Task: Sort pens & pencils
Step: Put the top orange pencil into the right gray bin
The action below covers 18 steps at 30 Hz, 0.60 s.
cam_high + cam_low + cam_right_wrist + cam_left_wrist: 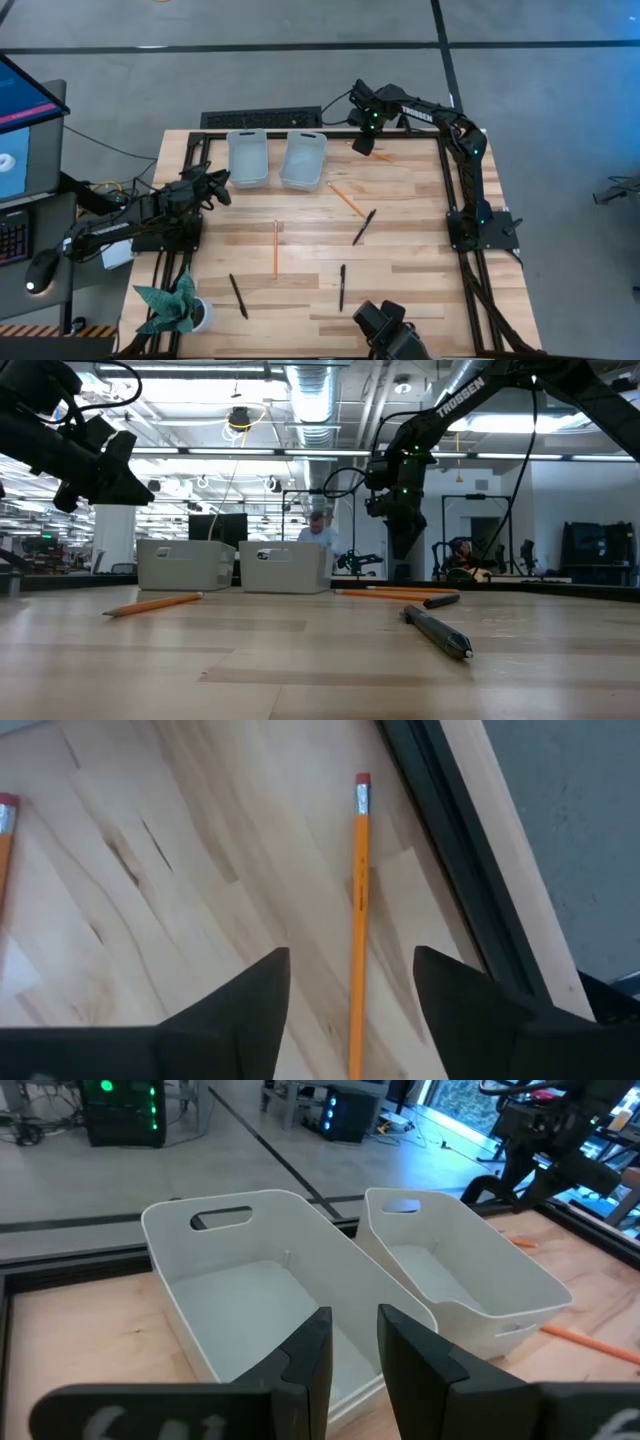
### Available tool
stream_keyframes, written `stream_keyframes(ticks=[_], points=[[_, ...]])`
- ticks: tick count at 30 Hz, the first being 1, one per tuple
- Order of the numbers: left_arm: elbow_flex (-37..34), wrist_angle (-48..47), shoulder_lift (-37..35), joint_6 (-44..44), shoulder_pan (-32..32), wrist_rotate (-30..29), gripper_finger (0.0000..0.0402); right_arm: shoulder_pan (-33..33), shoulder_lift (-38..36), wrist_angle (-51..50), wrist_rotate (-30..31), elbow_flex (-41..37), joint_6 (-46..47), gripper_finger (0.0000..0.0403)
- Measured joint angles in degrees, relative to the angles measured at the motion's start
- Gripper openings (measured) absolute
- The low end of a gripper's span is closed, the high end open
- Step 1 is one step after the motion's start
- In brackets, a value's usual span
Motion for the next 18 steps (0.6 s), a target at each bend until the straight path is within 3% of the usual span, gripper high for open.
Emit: stream_keyframes(ticks=[8, 18], points=[[0.0, 0.0, 0.0, 0.0, 0.0, 0.0, 0.0073, 0.0, 0.3, -0.5, -0.2, -0.3, -2.6, 0.0239], [0.0, 0.0, 0.0, -0.7, 0.0, 0.0, 0.0073, -0.9, 0.4, 1.2, -0.4, -7.5, -4.3, 0.0239]])
